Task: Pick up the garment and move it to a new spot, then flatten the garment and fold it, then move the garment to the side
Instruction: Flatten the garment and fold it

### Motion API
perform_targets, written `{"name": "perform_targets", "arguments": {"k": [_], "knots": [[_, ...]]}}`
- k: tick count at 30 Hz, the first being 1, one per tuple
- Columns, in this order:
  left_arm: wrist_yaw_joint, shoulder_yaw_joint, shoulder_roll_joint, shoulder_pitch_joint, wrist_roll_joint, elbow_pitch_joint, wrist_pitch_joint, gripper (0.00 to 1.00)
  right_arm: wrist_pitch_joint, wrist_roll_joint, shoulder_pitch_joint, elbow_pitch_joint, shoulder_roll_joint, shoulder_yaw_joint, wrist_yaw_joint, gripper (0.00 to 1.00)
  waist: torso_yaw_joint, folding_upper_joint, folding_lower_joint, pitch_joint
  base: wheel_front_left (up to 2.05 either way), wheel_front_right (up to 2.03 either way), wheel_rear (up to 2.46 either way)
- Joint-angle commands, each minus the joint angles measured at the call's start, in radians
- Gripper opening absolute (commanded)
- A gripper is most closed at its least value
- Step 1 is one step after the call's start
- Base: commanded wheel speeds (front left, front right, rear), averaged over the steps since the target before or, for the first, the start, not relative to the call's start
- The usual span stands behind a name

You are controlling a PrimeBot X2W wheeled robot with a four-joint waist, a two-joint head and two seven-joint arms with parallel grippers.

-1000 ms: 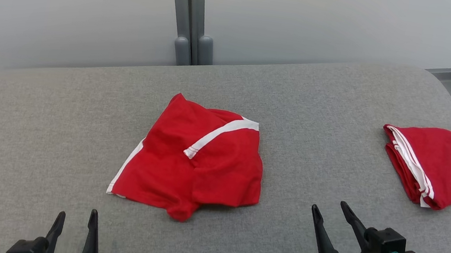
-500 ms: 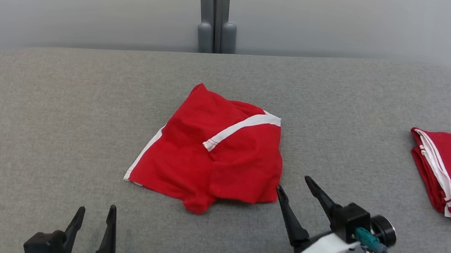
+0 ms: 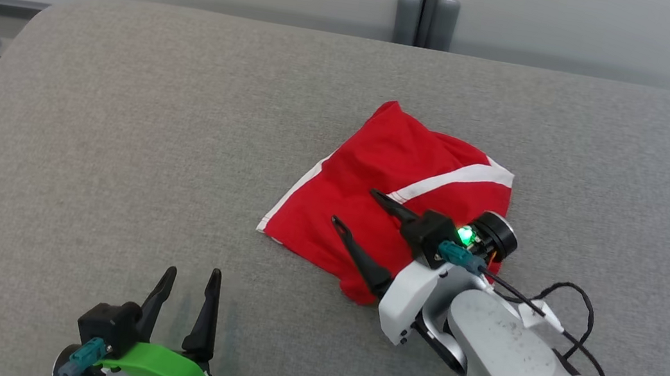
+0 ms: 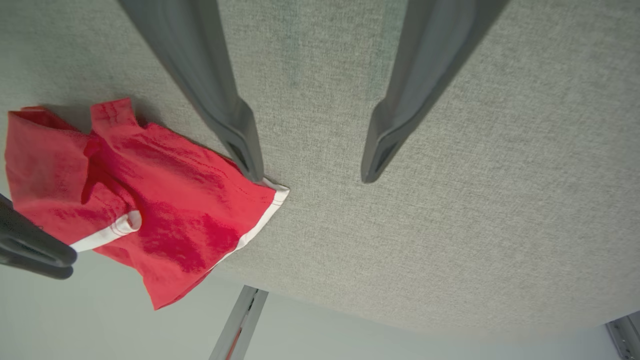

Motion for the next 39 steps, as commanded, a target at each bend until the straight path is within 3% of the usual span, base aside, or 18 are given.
{"name": "perform_targets", "arguments": {"k": [1,7,13,14,15,16,20,26,34,39], "knots": [[-0.003,-0.006,0.008,-0.023,-0.010,0.002,0.000,1.00,0.011,0.019,-0.041,0.035,-0.007,0.028,-0.002,1.00,0.099,0.0000,0.0000,0.080,0.00,0.00,0.00],[-0.003,-0.044,0.017,-0.042,-0.041,0.016,0.000,1.00,0.105,0.172,-0.134,0.153,-0.007,0.166,-0.002,1.00,0.153,0.0000,0.0000,0.122,0.00,0.00,0.00],[-0.003,-0.059,0.025,-0.052,-0.059,0.020,0.000,1.00,0.190,0.226,-0.176,0.260,-0.005,0.255,-0.002,1.00,0.163,0.0000,0.0000,0.143,0.00,0.00,0.00],[-0.003,-0.059,0.027,-0.054,-0.059,0.019,0.000,1.00,0.201,0.222,-0.179,0.274,-0.006,0.269,-0.002,0.62,0.161,0.0000,0.0000,0.143,0.00,0.00,0.00],[-0.003,-0.058,0.029,-0.056,-0.057,0.018,0.000,1.00,0.205,0.224,-0.174,0.281,-0.006,0.278,-0.002,0.34,0.159,0.0000,0.0000,0.142,0.00,0.00,0.00],[-0.003,-0.056,0.031,-0.057,-0.055,0.019,0.000,1.00,0.204,0.223,-0.172,0.288,-0.007,0.287,-0.002,0.00,0.153,0.0000,0.0000,0.140,0.00,0.00,0.00],[-0.003,-0.054,0.036,-0.057,-0.043,0.021,0.000,1.00,0.149,0.208,-0.197,0.300,-0.008,0.285,-0.001,0.00,0.131,0.0000,0.0000,0.125,0.00,0.00,0.00],[-0.003,-0.048,0.037,-0.042,-0.034,0.020,0.000,1.00,0.003,0.211,-0.291,0.235,-0.004,0.175,-0.002,0.00,0.097,0.0000,0.0000,0.087,0.00,0.00,0.00],[-0.003,-0.044,0.033,-0.004,-0.012,0.031,0.000,1.00,-0.004,0.116,-0.418,-0.011,-0.005,0.035,-0.002,0.00,0.071,0.0000,0.0000,0.013,0.00,0.00,0.00],[-0.003,-0.022,0.029,0.030,0.006,0.034,0.000,1.00,-0.004,0.047,-0.416,-0.105,-0.005,-0.019,-0.002,0.00,0.036,0.0000,0.0000,-0.024,0.00,0.00,0.00]]}}
